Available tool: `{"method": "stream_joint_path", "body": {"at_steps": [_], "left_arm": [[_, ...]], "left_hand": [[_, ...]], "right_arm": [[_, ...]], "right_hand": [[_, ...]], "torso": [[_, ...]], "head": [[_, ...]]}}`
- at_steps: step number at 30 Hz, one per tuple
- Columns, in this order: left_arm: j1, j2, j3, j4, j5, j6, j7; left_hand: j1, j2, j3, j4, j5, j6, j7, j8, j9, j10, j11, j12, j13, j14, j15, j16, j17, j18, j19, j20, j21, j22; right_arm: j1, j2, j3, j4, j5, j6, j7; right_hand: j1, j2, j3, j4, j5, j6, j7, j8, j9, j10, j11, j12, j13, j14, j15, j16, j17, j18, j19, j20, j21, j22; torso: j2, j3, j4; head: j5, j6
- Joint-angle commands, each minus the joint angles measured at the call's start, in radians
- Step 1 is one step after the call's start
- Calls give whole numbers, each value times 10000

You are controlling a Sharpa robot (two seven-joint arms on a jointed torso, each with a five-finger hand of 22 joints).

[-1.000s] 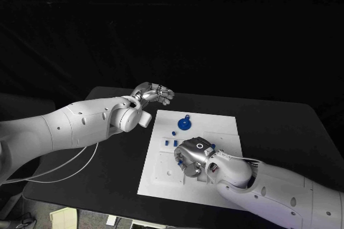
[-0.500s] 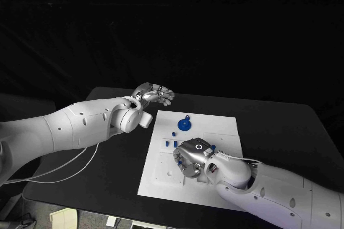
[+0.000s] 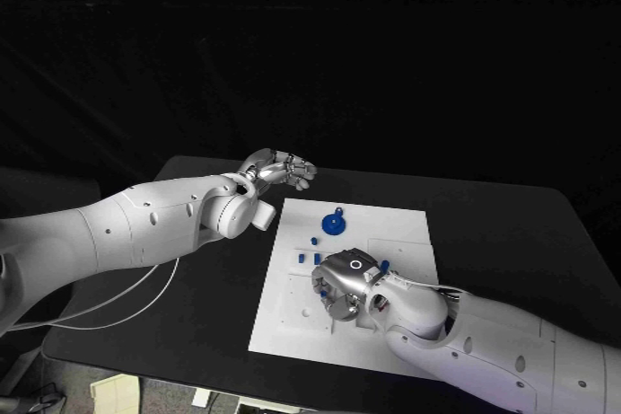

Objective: Assemble the parts on the task board

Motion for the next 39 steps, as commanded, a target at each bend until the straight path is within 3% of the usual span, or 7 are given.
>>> {"method": "stream_joint_path", "body": {"at_steps": [1, 10, 14, 19, 26, 34, 39], "left_arm": [[21, 22, 9, 49, 52, 105, 58], [23, 11, 9, 63, 52, 118, 45], [24, 6, 9, 63, 52, 122, 39], [24, -9, 9, 65, 52, 141, 26], [26, -49, 9, 70, 51, 129, 19], [37, -117, 9, 54, 51, 118, 24], [37, -142, 8, 43, 51, 114, 24]], "left_hand": [[-54, 42, -37, -5, -12, -82, -7, 44, -14, 21, -5, -4, -11, 68, -15, -59, 17, 73, 75, 10, -36, 15], [-52, 39, -38, -6, -13, -83, -7, 46, -16, 22, -5, -4, -14, 71, -15, -68, 27, 73, 76, 10, -40, 18], [-53, 37, -39, -6, -15, -83, -7, 46, -16, 22, -5, -4, -15, 71, -15, -72, 31, 72, 76, 10, -42, 19], [-56, 35, -41, -5, -17, -85, -6, 47, -17, 21, -4, -4, -18, 72, -14, -77, 36, 71, 77, 11, -44, 21], [-56, 35, -41, -3, -16, -88, -5, 46, -18, 20, -3, -5, -20, 73, -14, -84, 43, 71, 78, 11, -46, 23], [-56, 29, -43, -3, -17, -91, -4, 46, -20, 18, -3, -6, -23, 74, -13, -93, 52, 71, 78, 11, -50, 26], [-56, 28, -43, -3, -17, -92, -4, 47, -21, 18, -3, -6, -25, 75, -13, -97, 56, 71, 79, 11, -52, 27]], "right_arm": [[-56, 45, -37, -22, -145, 279, 11], [-56, 17, -41, -83, 86, 251, 120], [-55, -23, -43, -89, 311, 272, 201], [-54, -68, -43, -68, 555, 89, 258], [-52, -208, -43, 60, 612, -782, 235], [-18, -732, -15, 437, 801, -1263, 266], [138, -1223, 161, 962, 1123, -1390, 340]], "right_hand": [[-9, 99, 43, 13, 24, 26, 8, 62, 18, 66, -19, 35, 1, -51, -90, 18, -13, 1128, 16, -66, 66, 198], [-85, 52, 62, 15, 31, -41, 38, 6, 17, -45, 18, -23, 7, -83, -56, -42, -53, 1128, -56, -36, 39, 183], [-276, -118, -49, 4, 132, -263, 142, -163, -45, -314, 126, -180, -35, -78, 48, -97, -108, 1128, -101, 18, 24, 177], [-623, -331, -545, -39, 245, -628, 308, -400, -134, -711, 290, -437, -131, -68, 206, -142, -170, 1128, -108, 59, -4, 154], [-817, -573, -1247, -247, 344, -1684, 773, -980, -378, -1858, 751, -1146, -567, -66, 655, -138, -226, 1128, -146, 153, -93, 109], [-929, -623, -1652, -403, 169, -1855, 848, -1034, -425, -2073, 858, -1297, -817, -157, 756, -161, -289, 1128, -233, 219, -220, 70], [-964, -615, -1686, -333, 214, -1765, 808, -967, -407, -1973, 832, -1250, -871, -142, 733, -138, -305, 1128, -193, 219, -239, 56]], "torso": [[4, 5, 0], [-5, 7, -13], [-7, 12, -10], [-3, 14, -9], [-4, 16, -17], [-8, 13, -21], [-5, 17, -15]], "head": [[7, -22], [19, -52], [18, -50], [17, -53], [6, -32], [12, -12], [9, 18]]}}
